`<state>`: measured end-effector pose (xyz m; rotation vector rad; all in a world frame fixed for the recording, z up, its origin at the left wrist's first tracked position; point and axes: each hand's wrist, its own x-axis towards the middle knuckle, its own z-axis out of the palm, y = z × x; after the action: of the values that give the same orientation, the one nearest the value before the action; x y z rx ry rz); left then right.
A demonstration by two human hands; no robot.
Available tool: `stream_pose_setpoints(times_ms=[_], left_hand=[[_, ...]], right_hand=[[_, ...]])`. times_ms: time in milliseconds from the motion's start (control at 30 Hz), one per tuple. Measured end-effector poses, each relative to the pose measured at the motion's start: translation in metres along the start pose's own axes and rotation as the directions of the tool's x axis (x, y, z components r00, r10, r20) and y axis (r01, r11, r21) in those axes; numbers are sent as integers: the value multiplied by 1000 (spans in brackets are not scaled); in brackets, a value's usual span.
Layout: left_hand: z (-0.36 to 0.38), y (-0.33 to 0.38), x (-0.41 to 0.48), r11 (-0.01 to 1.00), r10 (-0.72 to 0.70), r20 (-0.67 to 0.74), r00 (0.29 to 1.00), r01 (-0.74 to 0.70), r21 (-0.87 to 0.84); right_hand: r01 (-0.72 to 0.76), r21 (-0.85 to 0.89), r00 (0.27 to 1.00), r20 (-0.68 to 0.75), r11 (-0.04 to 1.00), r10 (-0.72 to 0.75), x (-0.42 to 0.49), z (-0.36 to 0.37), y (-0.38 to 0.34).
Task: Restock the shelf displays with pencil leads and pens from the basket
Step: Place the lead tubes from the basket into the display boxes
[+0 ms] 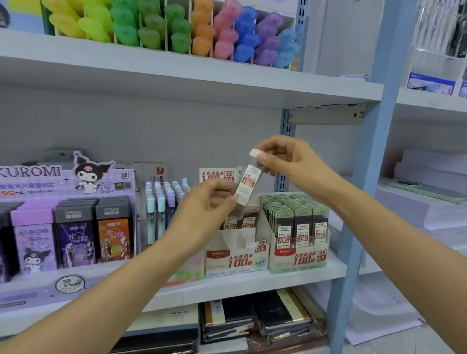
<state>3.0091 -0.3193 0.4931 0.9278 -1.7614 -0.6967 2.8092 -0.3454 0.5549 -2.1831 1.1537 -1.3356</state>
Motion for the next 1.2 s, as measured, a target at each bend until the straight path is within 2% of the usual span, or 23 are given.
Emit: stream_pose_setpoints(times_ms=[67,167,233,300,367,533,733,867,1000,1100,1200], left_hand=[[-11,-10,-11,925,199,-82,977,-159,344],[-19,-28,-35,688,368,31,929,-295,663],[-17,-41,-49,499,388,161,908,-353,791],[-14,-48,-59,324,339,271,901,-382,865],[-14,-51,-63,238,325,301,896,-386,891],[-16,-50,-64,206,336,306,891,-386,899],[-16,-52,-64,208,336,309,889,-391,897],[-16,-55,-62,202,328,315,891,-391,898],[-16,-55,-62,209,321,311,894,-388,898],[-16,-55,-62,222,330,306,893,-388,894],[-20,-57,-66,270,394,251,884,-373,888]], right_hand=[[-5,-59,998,-71,998,1,1,-7,0],[11,-193,997,-78,981,-27,-2,-3,4],[29,-286,995,-86,958,-56,-5,7,6],[46,-371,992,-95,928,-87,-6,17,9],[55,-445,988,-103,894,-112,-4,26,13],[30,-462,991,-102,886,-86,3,40,20],[22,-470,1000,14,882,-18,7,57,25],[59,-536,993,115,842,4,8,63,26],[34,-570,997,74,821,10,8,65,24],[29,-641,998,67,767,19,7,66,18],[60,-675,998,26,735,-58,0,65,7]])
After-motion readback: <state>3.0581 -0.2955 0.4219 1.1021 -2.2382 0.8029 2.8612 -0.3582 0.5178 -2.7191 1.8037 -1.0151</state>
